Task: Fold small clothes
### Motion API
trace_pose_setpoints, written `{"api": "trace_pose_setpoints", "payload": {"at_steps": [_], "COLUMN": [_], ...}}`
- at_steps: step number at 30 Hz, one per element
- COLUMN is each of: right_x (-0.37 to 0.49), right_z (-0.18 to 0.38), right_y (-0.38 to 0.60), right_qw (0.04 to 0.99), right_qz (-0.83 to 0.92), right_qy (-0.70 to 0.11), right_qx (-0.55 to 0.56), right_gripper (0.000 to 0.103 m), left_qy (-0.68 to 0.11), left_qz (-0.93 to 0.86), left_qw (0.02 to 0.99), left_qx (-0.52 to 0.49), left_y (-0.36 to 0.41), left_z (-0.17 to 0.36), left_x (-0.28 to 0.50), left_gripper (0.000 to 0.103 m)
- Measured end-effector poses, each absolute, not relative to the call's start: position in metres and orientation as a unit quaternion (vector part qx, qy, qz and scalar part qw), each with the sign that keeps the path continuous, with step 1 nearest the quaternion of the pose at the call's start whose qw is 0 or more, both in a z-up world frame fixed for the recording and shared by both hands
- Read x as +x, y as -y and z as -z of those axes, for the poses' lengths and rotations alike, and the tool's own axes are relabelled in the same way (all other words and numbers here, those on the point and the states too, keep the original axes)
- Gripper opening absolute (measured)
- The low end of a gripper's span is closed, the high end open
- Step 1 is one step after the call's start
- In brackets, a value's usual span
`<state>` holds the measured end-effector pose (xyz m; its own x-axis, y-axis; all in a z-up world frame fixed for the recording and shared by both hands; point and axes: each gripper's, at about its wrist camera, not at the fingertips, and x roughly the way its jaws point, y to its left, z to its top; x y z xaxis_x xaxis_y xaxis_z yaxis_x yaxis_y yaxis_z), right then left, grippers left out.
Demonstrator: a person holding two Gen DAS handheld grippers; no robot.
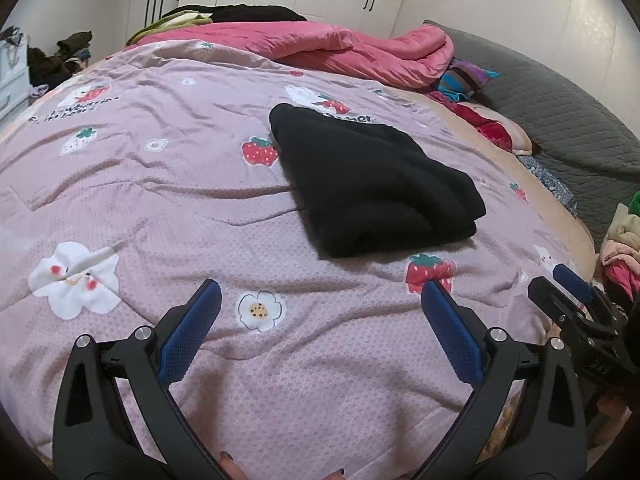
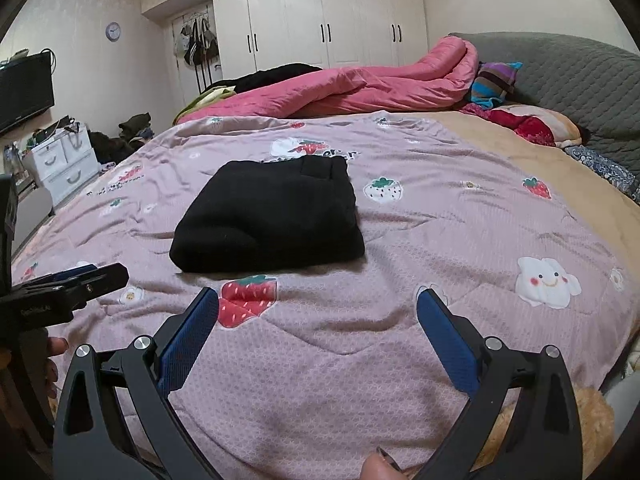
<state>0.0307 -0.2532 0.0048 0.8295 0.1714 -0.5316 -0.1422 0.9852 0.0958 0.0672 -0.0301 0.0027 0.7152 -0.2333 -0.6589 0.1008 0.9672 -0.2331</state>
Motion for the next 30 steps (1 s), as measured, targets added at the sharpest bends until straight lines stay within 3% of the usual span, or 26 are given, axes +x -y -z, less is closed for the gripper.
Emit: {"api": "trace_pose_setpoints", "payload": {"at_steps": [30], "right_x": [0.0383], "right_z": [0.0045], "right_y": [0.2546], "right_qw": [0.950], "right_qz": [-0.078], "right_qy": [-0.301], "right_qx": [0.030], "right_gripper": [0.099], "left_qy": [-0.369], "left_qz": [0.070], "left_qw": [0.922], "left_qx": [-0.091], "left_y": [0.0239], "left_z": [-0.0024], "left_x": [0.0630], "left_gripper": [0.094]}}
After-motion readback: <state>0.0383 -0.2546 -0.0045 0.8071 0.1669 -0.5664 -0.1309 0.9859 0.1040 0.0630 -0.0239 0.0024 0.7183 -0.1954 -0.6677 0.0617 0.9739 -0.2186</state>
